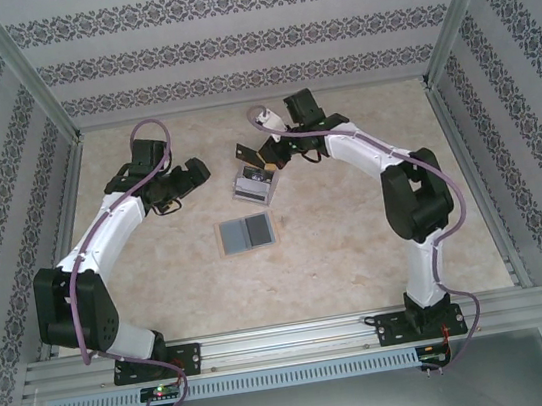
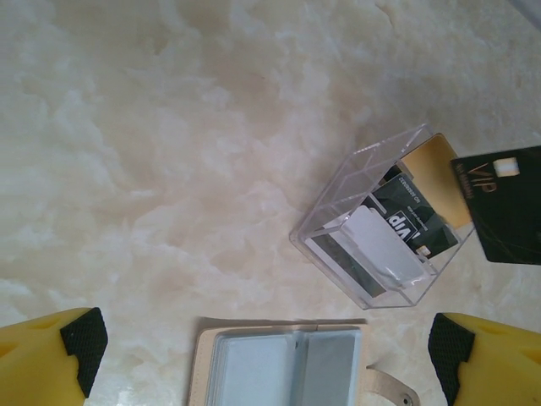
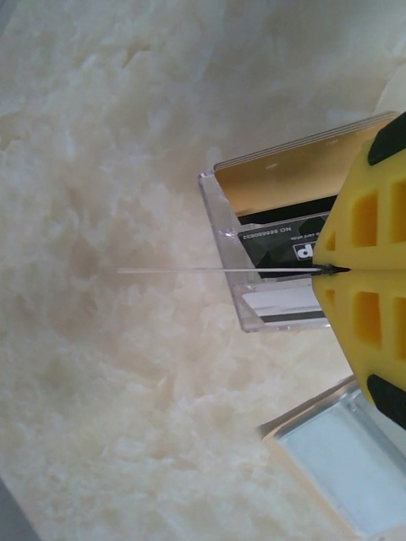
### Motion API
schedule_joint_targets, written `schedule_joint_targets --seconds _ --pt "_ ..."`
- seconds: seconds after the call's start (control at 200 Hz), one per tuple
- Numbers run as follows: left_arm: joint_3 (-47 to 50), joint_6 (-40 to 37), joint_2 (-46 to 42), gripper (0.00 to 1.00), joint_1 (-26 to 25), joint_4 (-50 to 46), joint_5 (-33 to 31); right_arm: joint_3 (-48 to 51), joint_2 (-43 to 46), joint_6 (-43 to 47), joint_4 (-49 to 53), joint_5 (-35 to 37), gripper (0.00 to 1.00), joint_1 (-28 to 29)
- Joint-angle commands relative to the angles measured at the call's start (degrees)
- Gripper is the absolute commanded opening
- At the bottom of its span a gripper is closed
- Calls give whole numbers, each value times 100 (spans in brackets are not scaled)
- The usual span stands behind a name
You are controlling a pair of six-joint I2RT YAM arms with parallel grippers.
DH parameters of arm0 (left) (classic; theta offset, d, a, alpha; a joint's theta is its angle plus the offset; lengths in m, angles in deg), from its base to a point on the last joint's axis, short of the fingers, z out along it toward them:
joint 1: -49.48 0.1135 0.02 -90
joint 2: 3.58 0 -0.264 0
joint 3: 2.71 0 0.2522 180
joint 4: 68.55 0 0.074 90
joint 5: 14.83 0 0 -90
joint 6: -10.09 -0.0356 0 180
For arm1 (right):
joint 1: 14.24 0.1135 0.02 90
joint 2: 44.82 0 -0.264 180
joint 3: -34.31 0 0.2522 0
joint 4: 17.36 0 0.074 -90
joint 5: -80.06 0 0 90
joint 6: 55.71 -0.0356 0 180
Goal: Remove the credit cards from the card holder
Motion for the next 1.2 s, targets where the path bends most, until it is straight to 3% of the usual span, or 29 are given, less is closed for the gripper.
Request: schedule_joint_targets --seconds 0.0,0.679,0.799,0.884,1.049,1.199 --pt "66 -107 54 99 67 -157 29 -263 -205 476 289 -142 0 -26" --pt "33 -36 209 99 70 -107 325 -213 -463 862 518 341 0 -35" --pt "54 -19 218 99 74 -83 385 -248 -451 862 578 373 7 -27" --pt "52 -33 213 99 69 -87 407 -577 -481 703 1027 296 20 -26" --pt "161 -128 89 99 75 -12 452 -554 -113 341 1085 492 36 40" --pt "374 -152 -36 99 73 -3 513 -298 365 -602 1038 877 44 160"
